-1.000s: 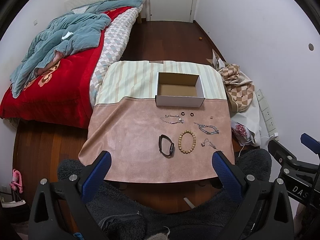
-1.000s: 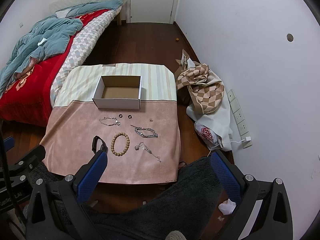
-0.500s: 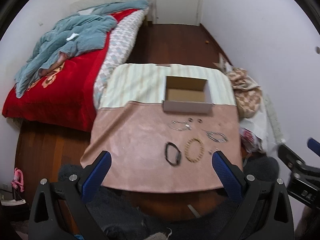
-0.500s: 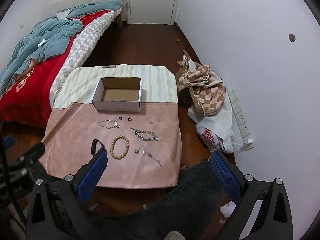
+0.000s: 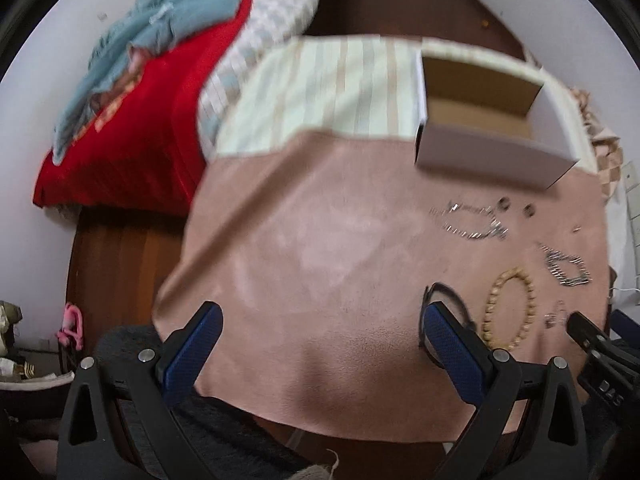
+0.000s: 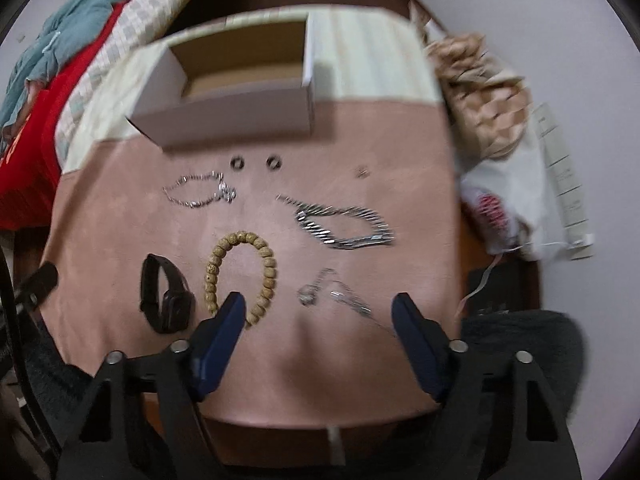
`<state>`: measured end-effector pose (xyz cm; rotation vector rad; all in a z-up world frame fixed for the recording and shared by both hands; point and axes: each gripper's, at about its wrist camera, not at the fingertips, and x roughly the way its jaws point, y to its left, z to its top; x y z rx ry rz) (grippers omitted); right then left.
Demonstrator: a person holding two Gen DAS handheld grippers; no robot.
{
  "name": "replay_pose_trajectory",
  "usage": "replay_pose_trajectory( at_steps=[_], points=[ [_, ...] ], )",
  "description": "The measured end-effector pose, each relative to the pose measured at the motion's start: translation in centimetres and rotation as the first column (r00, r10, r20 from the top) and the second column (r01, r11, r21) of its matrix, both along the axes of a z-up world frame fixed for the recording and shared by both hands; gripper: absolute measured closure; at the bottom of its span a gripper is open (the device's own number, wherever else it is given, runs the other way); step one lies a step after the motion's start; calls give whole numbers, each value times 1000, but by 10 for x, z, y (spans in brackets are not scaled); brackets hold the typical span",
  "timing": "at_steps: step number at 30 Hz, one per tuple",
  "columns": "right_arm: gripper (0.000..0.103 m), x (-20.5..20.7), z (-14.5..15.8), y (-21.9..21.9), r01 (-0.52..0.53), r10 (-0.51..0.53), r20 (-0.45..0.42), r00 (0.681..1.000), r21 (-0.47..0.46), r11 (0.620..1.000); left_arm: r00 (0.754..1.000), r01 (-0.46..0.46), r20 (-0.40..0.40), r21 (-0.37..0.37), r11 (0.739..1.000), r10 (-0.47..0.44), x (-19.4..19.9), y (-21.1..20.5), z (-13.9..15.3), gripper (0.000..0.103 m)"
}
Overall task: Organize jewelry
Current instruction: 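Grasp the black watch band with the left gripper while the right gripper grasps the wooden bead bracelet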
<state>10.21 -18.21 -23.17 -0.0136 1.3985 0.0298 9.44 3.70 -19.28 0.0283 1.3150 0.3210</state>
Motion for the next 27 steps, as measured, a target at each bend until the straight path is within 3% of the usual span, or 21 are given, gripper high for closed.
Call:
replay_pose_trajectory(
  at_steps=[3, 8, 10, 11, 12, 13, 18, 20, 22, 25, 27],
  points=[
    [40, 8, -31, 10, -21, 21, -26, 999, 14, 1000, 999, -4, -39, -23, 1000, 4, 3, -3, -20, 0],
    [49, 12, -54, 26, -79, 79, -37, 996, -17, 997, 995, 18, -95, -59, 998, -24, 4, -7, -45, 1],
    [61, 13, -54, 33, -120, 119, -29, 992, -43, 992, 994, 15, -111, -88, 996, -25, 4, -7, -53, 1],
    [79, 12, -53, 35, -135, 134, -18, 991, -44, 990, 992, 15, -120, -109, 994, -28, 4, -8, -57, 1],
    [90, 12, -53, 34, -136, 135, -18, 991, -53, 989, 991, 19, -126, -131, 991, -36, 4, -10, -61, 1],
    [93, 12, -52, 35, -130, 129, -19, 991, -56, 990, 990, 24, -135, -144, 989, -44, 3, -12, -64, 1],
    [93, 12, -51, 25, -108, 107, -34, 994, -31, 994, 986, 68, -134, -191, 979, -95, 7, -26, -75, 4],
    [93, 11, -50, 21, -97, 97, -35, 995, -6, 995, 984, 91, -135, -195, 977, -118, 8, -35, -79, 24],
    [92, 11, -51, 16, -107, 107, -38, 994, -14, 994, 981, 102, -139, -213, 972, -134, 11, -37, -83, 60],
    [92, 13, -53, 15, -119, 118, -34, 992, -28, 993, 983, 118, -113, -231, 966, -148, 11, -39, -83, 85],
    [92, 15, -54, 13, -126, 125, -28, 992, -39, 991, 984, 132, -93, -212, 968, -154, 11, -38, -84, 95]
  ],
)
